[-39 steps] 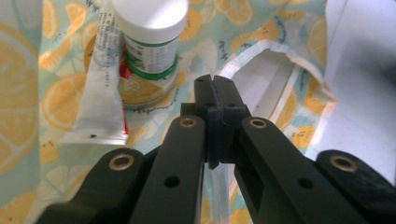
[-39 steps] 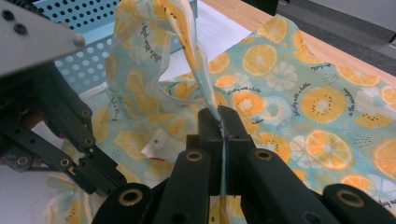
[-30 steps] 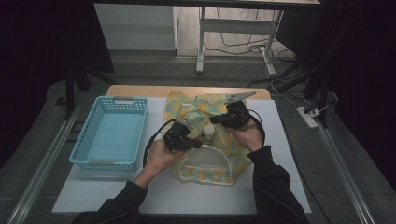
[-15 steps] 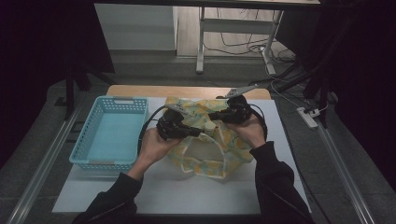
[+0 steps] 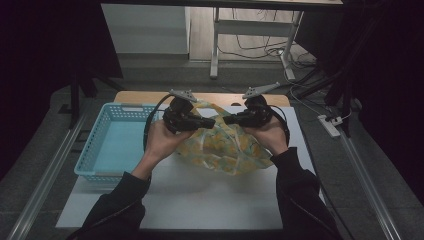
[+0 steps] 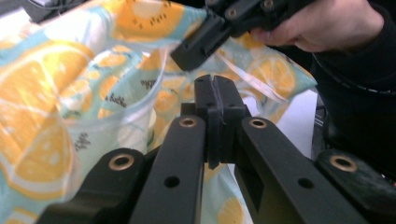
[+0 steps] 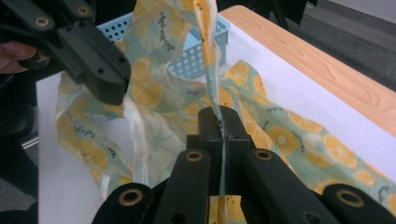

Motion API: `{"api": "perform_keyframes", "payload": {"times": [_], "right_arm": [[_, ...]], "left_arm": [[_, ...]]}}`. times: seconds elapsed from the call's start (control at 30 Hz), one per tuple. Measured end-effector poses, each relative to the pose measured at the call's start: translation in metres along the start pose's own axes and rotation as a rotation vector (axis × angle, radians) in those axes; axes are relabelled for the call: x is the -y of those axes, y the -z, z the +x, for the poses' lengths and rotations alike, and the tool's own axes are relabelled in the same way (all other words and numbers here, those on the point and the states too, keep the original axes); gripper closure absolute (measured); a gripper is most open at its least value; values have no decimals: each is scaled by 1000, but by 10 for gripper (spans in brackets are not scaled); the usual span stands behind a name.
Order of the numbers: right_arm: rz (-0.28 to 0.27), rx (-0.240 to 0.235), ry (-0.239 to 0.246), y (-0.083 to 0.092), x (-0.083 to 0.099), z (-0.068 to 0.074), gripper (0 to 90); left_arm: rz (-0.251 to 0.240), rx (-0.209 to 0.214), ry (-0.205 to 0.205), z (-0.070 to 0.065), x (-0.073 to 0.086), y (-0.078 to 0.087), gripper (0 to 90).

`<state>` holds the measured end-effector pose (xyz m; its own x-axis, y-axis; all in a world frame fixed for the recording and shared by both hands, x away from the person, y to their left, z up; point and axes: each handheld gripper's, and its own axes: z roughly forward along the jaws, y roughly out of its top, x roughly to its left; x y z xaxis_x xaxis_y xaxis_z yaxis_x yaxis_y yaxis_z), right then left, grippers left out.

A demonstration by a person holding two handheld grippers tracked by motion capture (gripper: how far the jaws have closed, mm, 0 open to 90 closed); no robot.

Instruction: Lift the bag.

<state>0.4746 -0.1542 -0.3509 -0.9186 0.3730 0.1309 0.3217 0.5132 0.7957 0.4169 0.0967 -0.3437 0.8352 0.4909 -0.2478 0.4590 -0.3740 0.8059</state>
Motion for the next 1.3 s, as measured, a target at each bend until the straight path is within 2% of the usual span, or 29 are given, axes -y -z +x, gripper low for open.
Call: {"api": "perform_keyframes", "payload": {"times": [0.4,0.57,0.9,1.13,1.23,1.3], "right_arm": [[-31,-9,33,16,-25,12,897],[-43,1,52,25,-39,16,897],[-83,62,101,51,-71,25,897],[-127,92,115,67,-90,29,896],[-121,123,126,71,-98,31,896],[-128,127,128,72,-102,31,896]], "left_arm": [[-62,-16,-32,-5,-31,28,900],[-79,-32,-45,-9,-46,39,900],[-112,-68,-67,-16,-79,57,900],[-150,-85,-70,-17,-95,72,900],[-161,-99,-75,-19,-101,77,900],[-175,-101,-75,-19,-104,81,900]]}}
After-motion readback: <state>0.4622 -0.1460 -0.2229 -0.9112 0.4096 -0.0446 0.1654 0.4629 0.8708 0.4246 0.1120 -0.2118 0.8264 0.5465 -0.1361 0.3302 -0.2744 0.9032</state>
